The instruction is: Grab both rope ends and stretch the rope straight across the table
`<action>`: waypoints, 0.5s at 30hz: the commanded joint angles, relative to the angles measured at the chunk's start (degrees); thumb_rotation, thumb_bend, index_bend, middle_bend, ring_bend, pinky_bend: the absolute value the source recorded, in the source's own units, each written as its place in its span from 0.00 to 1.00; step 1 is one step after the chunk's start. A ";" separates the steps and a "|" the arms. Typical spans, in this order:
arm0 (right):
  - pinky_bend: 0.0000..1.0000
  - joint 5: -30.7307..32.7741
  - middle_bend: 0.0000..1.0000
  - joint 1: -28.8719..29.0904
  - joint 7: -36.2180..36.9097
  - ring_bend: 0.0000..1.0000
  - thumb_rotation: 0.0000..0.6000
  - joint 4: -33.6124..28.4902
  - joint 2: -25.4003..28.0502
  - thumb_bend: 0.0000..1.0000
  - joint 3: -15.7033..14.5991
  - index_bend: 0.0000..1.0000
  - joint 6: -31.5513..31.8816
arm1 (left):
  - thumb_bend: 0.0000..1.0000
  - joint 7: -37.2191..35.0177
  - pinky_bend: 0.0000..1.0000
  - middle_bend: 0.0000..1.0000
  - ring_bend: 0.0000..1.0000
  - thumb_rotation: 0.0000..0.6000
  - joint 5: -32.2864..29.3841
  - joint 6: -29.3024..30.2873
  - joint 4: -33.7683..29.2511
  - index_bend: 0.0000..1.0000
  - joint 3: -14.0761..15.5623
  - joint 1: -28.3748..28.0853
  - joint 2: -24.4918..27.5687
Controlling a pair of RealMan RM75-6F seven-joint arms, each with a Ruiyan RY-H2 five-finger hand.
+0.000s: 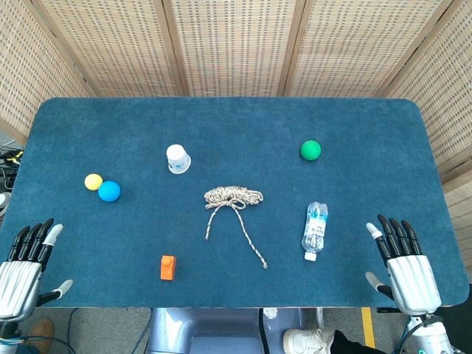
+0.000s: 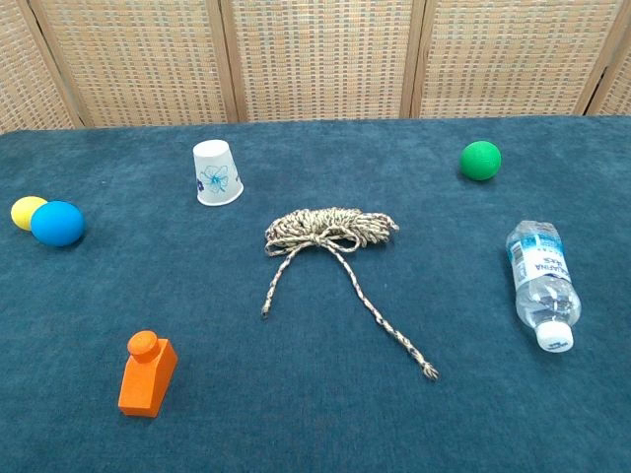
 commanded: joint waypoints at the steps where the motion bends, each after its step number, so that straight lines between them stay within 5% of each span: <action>1: 0.00 0.15 0.00 0.10 -0.12 0.00 1.00 0.10 -0.13 0.00 -0.05 0.10 -0.31 | 0.00 0.01 0.00 0.00 0.00 1.00 -0.12 -0.12 -0.08 0.00 0.00 -0.02 0.06; 7: 0.00 0.06 0.00 2.52 -0.91 0.00 1.00 0.64 -0.68 0.00 0.09 0.12 -4.39 | 0.00 0.49 0.00 0.00 0.00 1.00 -0.48 -0.38 -0.08 0.00 -0.14 -0.06 -0.14; 15: 0.00 2.74 0.00 13.45 -0.19 0.00 1.00 -3.25 2.36 0.00 1.74 0.23 -22.27 | 0.00 1.94 0.00 0.00 0.00 1.00 -1.89 -1.49 -0.76 0.00 -0.78 -0.60 -0.72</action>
